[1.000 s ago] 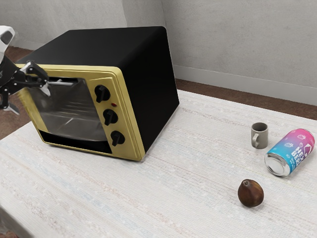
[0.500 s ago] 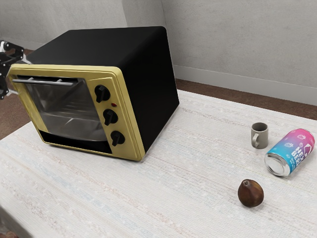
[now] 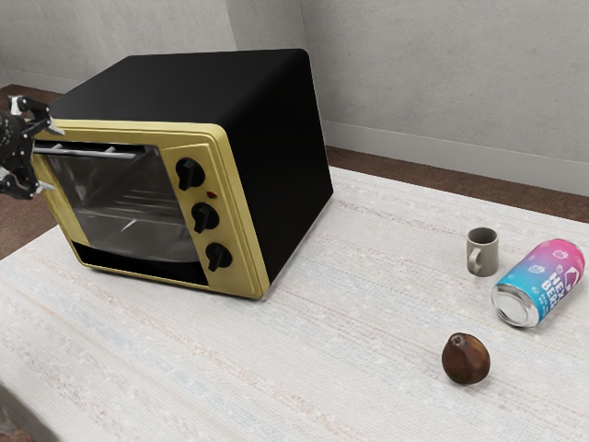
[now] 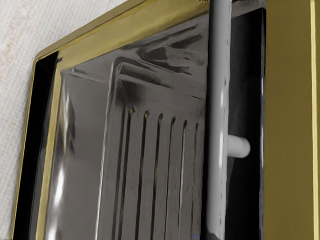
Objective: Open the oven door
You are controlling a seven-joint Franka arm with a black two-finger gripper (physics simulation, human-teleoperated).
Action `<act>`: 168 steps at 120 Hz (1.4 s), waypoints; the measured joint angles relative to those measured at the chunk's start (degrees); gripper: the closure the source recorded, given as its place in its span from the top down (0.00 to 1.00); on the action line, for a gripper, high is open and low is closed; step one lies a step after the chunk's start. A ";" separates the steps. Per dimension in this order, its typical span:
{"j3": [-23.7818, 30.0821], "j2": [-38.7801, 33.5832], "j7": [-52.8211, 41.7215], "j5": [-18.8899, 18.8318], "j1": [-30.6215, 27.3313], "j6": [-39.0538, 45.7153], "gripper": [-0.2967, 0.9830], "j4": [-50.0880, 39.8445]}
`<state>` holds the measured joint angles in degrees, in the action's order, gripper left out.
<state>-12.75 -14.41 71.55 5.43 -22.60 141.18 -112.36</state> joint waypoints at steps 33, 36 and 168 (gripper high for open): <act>0.01 2.43 4.02 -0.03 -0.17 1.30 0.77 0.04; 0.01 2.57 4.27 -0.02 -0.23 1.39 0.77 0.03; 2.90 6.18 5.08 -6.59 -13.45 -25.92 0.76 34.43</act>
<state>-9.85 -8.23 76.63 -1.16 -36.05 115.27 -77.93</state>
